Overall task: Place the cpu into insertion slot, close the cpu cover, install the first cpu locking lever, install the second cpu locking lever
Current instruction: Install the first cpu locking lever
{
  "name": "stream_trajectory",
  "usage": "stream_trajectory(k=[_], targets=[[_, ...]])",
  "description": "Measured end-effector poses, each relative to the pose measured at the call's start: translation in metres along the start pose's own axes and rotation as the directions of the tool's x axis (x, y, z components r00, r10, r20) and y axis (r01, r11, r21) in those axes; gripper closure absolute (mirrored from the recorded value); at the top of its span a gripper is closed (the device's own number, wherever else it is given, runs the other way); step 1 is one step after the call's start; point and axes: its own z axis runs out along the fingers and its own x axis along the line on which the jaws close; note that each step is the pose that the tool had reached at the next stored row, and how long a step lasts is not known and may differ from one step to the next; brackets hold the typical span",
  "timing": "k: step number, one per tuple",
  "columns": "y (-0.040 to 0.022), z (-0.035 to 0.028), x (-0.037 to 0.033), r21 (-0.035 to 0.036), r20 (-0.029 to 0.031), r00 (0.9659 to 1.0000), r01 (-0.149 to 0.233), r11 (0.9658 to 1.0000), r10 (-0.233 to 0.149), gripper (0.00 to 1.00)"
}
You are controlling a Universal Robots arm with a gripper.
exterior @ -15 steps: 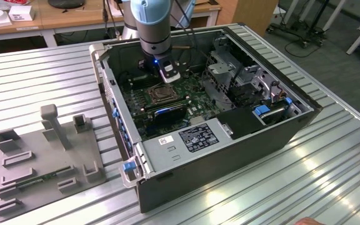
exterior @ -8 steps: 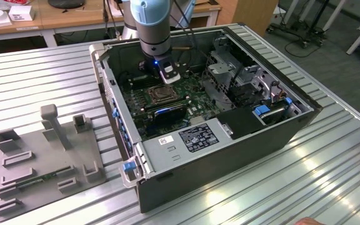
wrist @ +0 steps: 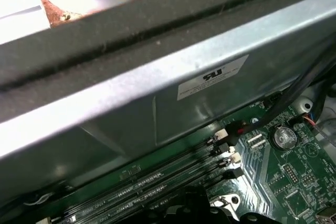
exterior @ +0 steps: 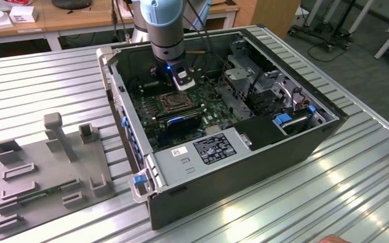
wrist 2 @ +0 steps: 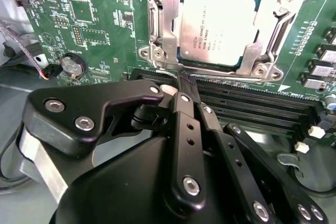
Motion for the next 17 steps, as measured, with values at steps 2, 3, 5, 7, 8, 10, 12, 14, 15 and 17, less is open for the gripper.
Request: stream_trajectory(k=[2, 3, 5, 7, 8, 10, 12, 14, 15, 17], targets=[[0.0003, 0.0002, 0.0002, 0.0039, 0.0019, 1.0, 0.001, 1.0, -0.001, 0.89], [0.0004, 0.0004, 0.0003, 0.0053, 0.0025, 1.0, 0.002, 1.0, -0.002, 0.89], [0.0006, 0.0006, 0.0005, 0.0084, 0.0039, 1.0, 0.002, 1.0, -0.002, 0.89], [0.0009, 0.0009, 0.0007, 0.0108, 0.005, 1.0, 0.003, 0.9999, -0.003, 0.89], [0.001, 0.001, 0.0007, 0.0114, 0.0053, 1.0, 0.003, 0.9999, -0.003, 0.89], [0.0012, 0.0014, 0.001, 0.0122, 0.0056, 1.0, 0.003, 0.9999, -0.003, 0.89], [0.0015, 0.0016, 0.0012, 0.013, 0.006, 1.0, 0.004, 0.9999, -0.004, 0.89], [0.0017, 0.002, 0.0013, 0.0135, 0.0063, 1.0, 0.004, 0.9999, -0.004, 0.89], [0.0017, 0.0021, 0.0014, 0.0141, 0.0065, 1.0, 0.004, 0.9999, -0.004, 0.89], [0.0017, 0.0025, 0.0016, 0.0151, 0.0068, 1.0, 0.004, 0.9999, -0.004, 0.89]])
